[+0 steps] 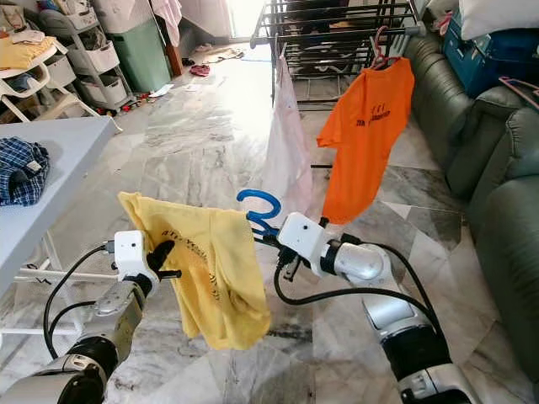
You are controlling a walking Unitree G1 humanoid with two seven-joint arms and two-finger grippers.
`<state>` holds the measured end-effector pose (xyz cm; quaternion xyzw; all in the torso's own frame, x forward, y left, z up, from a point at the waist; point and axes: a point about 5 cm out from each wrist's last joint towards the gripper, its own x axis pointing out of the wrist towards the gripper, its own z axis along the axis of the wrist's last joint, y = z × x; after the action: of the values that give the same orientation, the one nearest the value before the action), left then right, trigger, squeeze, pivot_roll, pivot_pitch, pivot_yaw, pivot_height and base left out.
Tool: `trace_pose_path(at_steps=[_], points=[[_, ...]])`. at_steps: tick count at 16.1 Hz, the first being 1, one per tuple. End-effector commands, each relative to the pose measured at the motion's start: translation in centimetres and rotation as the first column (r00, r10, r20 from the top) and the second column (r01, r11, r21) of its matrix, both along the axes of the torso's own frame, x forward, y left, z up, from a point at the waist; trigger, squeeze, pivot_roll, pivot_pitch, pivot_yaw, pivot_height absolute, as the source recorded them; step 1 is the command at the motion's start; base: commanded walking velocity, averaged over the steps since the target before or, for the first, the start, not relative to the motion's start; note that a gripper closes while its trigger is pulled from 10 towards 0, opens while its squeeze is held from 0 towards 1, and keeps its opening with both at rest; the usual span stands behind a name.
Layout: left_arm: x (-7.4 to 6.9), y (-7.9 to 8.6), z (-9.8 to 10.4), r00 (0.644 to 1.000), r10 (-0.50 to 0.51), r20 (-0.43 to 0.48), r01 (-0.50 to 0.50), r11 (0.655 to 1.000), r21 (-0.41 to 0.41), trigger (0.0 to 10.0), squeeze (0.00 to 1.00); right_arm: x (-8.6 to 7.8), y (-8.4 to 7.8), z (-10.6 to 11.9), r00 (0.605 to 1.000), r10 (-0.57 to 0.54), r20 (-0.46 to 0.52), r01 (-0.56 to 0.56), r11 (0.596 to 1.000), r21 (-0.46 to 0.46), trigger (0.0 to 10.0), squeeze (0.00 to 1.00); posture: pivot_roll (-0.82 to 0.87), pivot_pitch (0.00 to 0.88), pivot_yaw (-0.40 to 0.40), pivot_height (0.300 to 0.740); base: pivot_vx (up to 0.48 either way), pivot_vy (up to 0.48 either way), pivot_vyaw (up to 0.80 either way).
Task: Hang hanger
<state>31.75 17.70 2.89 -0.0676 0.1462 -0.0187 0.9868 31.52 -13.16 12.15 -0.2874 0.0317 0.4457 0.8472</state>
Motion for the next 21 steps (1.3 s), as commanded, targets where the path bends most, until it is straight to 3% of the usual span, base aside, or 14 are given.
trace_pose_path(at_steps=[1, 8, 10, 11, 12, 13, 15, 20, 21], points=[[0.6, 1.2, 1.0, 0.997, 0.067, 0.041, -0.067, 0.998, -0.01, 0.0, 0.0, 0.0, 0.4, 1.0, 0.999, 0.015, 0.046, -0.016, 0.999, 0.036, 0.0, 0.0, -0.24, 0.004, 0.152, 0.74, 0.0, 0.0, 0.0], [2.3, 3.7, 4.5, 0.97, 0.145, 0.195, -0.149, 0.989, 0.004, 0.0, 0.0, -1.0, -2.8, -1.7, 0.998, -0.056, -0.007, 0.055, 0.996, -0.067, 0.0, 0.0, -0.23, 0.0, 0.145, 0.74, 0.0, 0.0, 0.0], [2.2, 2.9, 4.3, 0.977, 0.09, 0.191, -0.094, 0.995, 0.012, 0.0, 0.0, -0.3, -4.2, -2.8, 0.982, -0.184, 0.031, 0.187, 0.974, -0.125, 0.0, 0.0, -0.23, 0.0, 0.145, 0.74, 0.0, 0.0, 0.0], [2.0, 2.7, 3.9, 0.981, 0.077, 0.177, -0.081, 0.997, 0.015, 0.0, 0.0, -0.1, -4.6, -3.4, 0.967, -0.253, 0.019, 0.253, 0.962, -0.103, 0.0, 0.0, -0.24, 0.0, 0.145, 0.74, 0.0, 0.0, 0.0], [1.3, 2.0, 2.8, 0.987, 0.071, 0.142, -0.071, 0.997, -0.005, 0.0, 0.0, -0.8, -5.4, -6.2, 0.935, -0.351, -0.057, 0.341, 0.93, -0.136, 0.0, 0.0, -0.24, 0.0, 0.142, 0.74, 0.0, 0.0, 0.0], [1.2, 1.8, 2.7, 0.987, 0.064, 0.145, -0.063, 0.998, -0.015, 0.0, 0.0, -1.2, -5.5, -7.0, 0.931, -0.358, -0.069, 0.344, 0.925, -0.16, 0.0, 0.0, -0.24, 0.0, 0.141, 0.74, 0.0, 0.0, 0.0], [1.4, 0.6, 2.9, 0.985, 0.044, 0.165, -0.036, 0.998, -0.056, 0.0, 0.0, -3.0, -5.7, -9.6, 0.893, -0.403, -0.199, 0.378, 0.913, -0.152, 0.0, 0.0, -0.24, 0.0, 0.132, 0.74, 0.0, 0.0, 0.0], [2.4, 0.6, 4.0, 0.981, 0.096, 0.17, -0.075, 0.99, -0.123, 0.0, 0.0, -6.5, -5.2, -13.5, 0.861, -0.332, -0.385, 0.275, 0.941, -0.197, 0.0, 0.0, -0.23, 0.0, 0.129, 0.74, 0.0, 0.0, 0.0], [2.6, 0.9, 4.2, 0.98, 0.108, 0.169, -0.089, 0.989, -0.117, 0.0, 0.0, -7.9, -5.5, -14.6, 0.83, -0.315, -0.461, 0.238, 0.946, -0.218, 0.0, 0.0, -0.23, 0.0, 0.131, 0.74, 0.0, 0.0, 0.0]])
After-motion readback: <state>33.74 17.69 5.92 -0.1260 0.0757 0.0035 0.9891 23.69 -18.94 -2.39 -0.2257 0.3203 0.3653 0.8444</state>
